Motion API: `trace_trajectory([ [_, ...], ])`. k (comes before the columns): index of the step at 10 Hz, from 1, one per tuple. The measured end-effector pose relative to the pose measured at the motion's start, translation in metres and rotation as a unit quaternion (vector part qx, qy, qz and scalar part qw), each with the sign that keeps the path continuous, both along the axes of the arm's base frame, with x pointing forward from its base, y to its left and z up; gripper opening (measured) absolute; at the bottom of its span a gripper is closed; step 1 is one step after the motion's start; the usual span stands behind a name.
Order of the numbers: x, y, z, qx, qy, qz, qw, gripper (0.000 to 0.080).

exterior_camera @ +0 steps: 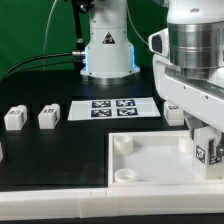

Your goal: Assemble one leg

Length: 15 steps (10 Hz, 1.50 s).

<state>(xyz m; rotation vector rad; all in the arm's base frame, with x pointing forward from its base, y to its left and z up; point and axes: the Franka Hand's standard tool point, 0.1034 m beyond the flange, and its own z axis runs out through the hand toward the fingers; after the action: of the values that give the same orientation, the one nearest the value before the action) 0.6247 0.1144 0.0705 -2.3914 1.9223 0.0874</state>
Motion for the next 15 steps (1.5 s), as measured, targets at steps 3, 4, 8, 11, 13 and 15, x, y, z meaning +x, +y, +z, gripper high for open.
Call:
trace_trajectory([
  [3, 0.0001, 0.003, 0.0004, 0.003, 0.014, -0.164, 0.986, 0.0294],
  [4, 0.0006, 0.0031, 0.0007, 0.006, 0.019, -0.218, 0.976, 0.0294],
  [8, 0.0015, 0.0028, 0.001, 0.013, 0.023, -0.278, 0.96, 0.0294],
  [11, 0.0012, 0.0042, 0.001, 0.013, 0.021, -0.254, 0.967, 0.0405],
  [13, 0.001, 0.0048, 0.001, 0.013, 0.021, -0.251, 0.968, 0.0634],
  [15, 0.0009, 0.0055, 0.001, 0.013, 0.02, -0.248, 0.969, 0.0646],
])
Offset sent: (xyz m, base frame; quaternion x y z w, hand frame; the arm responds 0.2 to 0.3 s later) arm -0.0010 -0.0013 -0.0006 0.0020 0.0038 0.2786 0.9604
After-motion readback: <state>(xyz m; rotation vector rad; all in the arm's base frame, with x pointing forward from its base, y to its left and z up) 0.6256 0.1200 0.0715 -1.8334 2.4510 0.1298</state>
